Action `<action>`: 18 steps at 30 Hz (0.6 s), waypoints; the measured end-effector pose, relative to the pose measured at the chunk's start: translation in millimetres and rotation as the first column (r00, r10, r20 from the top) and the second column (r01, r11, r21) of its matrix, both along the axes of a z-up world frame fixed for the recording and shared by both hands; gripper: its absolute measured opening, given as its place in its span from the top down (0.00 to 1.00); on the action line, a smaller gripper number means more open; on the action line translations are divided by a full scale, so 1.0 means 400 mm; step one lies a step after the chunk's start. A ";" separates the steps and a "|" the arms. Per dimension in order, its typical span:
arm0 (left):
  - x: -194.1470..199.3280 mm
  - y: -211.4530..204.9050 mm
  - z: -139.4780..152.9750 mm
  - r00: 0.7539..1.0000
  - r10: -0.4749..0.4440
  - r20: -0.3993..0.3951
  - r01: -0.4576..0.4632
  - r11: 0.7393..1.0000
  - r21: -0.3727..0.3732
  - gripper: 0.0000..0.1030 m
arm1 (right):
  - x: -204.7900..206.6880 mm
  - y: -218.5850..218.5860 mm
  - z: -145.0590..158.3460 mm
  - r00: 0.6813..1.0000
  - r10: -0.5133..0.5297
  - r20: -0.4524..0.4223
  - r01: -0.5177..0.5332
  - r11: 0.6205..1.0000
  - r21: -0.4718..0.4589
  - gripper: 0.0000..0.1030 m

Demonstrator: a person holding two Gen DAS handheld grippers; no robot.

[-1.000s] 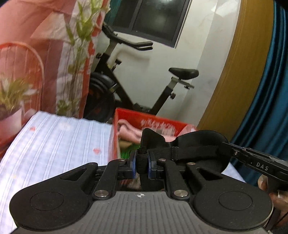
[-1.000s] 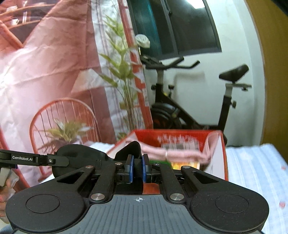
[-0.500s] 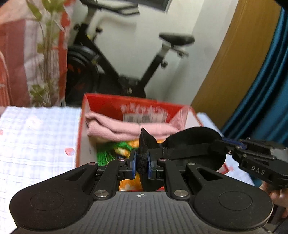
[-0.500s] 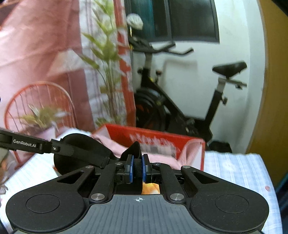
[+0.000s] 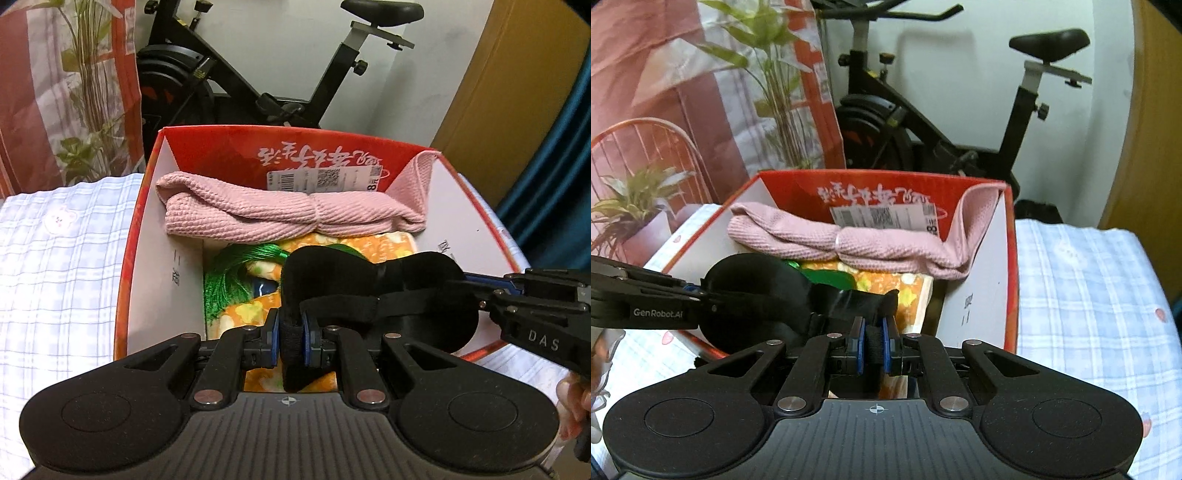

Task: Organize soft objects
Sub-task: 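Lift the black eye mask with both grippers and carry it over the box, then open both grippers to drop the eye mask into the box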

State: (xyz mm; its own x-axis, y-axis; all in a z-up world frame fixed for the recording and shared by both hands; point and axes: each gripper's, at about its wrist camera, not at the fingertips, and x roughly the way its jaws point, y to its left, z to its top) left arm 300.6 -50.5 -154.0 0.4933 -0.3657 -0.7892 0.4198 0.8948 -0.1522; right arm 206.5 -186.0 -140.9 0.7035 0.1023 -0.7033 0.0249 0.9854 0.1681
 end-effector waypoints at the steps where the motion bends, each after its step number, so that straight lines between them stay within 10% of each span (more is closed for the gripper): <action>1: -0.001 0.002 -0.001 1.000 -0.005 0.005 0.005 1.000 0.007 0.87 | 0.005 -0.002 -0.005 1.000 -0.005 -0.005 0.005 1.000 0.003 0.91; 6: -0.008 0.002 0.013 0.999 -0.013 0.043 0.012 1.000 0.020 0.73 | 0.014 -0.006 -0.019 1.000 -0.015 -0.013 0.015 1.000 -0.006 0.91; 12: -0.044 0.024 0.053 0.993 -0.009 0.115 0.012 1.000 -0.029 0.23 | -0.005 -0.007 0.000 0.999 -0.018 0.030 0.020 0.998 -0.065 0.76; 18: -0.090 0.042 0.094 0.982 -0.006 0.187 0.015 0.999 -0.048 0.02 | -0.046 -0.004 0.044 0.992 -0.006 0.126 0.019 0.995 -0.101 0.34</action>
State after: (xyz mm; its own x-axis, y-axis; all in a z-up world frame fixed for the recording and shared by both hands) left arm 264.7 -33.8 -116.4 0.6265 -0.4076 -0.6644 0.4543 0.8836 -0.1136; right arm 188.2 -187.6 -123.3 0.7876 0.0257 -0.6157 0.0221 0.9973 0.0699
